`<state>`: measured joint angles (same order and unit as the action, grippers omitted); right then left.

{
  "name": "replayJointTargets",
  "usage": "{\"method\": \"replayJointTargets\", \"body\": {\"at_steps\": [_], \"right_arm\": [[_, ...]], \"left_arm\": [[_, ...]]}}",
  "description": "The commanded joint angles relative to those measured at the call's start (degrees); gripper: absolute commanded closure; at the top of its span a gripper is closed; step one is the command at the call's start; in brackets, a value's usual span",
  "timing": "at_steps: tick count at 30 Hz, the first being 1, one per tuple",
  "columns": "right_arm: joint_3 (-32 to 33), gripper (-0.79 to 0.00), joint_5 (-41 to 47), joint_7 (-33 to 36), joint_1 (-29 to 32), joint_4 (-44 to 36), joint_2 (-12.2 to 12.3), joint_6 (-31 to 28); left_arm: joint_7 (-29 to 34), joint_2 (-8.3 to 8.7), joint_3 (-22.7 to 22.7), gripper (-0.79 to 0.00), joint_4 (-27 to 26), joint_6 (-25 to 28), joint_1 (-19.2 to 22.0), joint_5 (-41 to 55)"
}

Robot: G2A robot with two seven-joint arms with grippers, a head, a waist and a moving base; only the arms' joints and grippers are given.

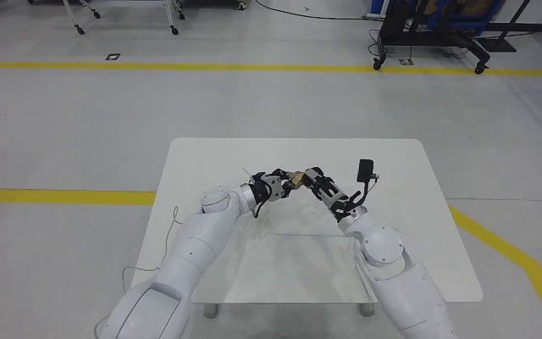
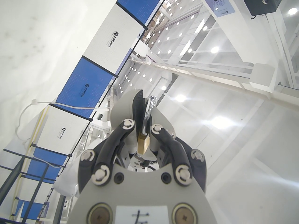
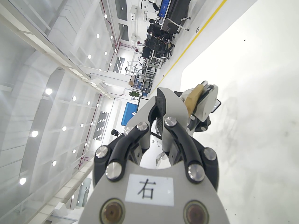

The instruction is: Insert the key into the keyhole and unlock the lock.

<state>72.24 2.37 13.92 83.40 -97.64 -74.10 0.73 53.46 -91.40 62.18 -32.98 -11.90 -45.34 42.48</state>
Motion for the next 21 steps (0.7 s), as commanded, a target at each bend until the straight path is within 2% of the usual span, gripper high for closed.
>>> {"method": "replayJointTargets", "body": {"at_steps": [1, 9, 12, 15, 17, 18, 21], "right_arm": [[-0.3, 0.0, -0.1, -0.3, -0.6, 0.9, -0.1, -0.1], [-0.3, 0.0, -1.2, -2.6, -0.4, 0.6, -0.2, -1.9], [0.5, 0.0, -1.3, -2.4, 1.3, -1.2, 0.0, -3.3], [1.2, 0.0, -3.2, -0.2, 3.0, -2.4, 0.3, -2.3], [1.5, -0.206, -3.8, 1.9, 3.7, -3.2, 0.6, 0.3], [1.6, -0.256, -3.9, 2.6, 3.9, -3.5, 0.6, 1.3], [1.8, -0.265, -1.8, 5.2, 4.1, -3.6, 0.7, 2.7]], "left_arm": [[0.6, 0.07, 0.1, 0.0, 0.0, -0.5, 0.0, 0.1], [0.6, 0.08, 0.1, 0.0, -0.3, 0.2, -0.2, 0.4], [-2.1, -0.04, 0.9, 0.0, -0.7, 3.8, -0.7, 1.7], [-5.4, -0.33, 0.9, 0.0, -2.0, 10.7, -2.0, 1.3], [-6.4, -0.46, 1.0, 0.0, -2.8, 14.5, -2.9, 1.2], [-6.8, -0.52, 0.8, 0.0, -3.2, 16.4, -3.4, 0.7], [-6.7, -0.59, 0.4, 0.0, -3.6, 18.2, -4.1, -0.1]]}}
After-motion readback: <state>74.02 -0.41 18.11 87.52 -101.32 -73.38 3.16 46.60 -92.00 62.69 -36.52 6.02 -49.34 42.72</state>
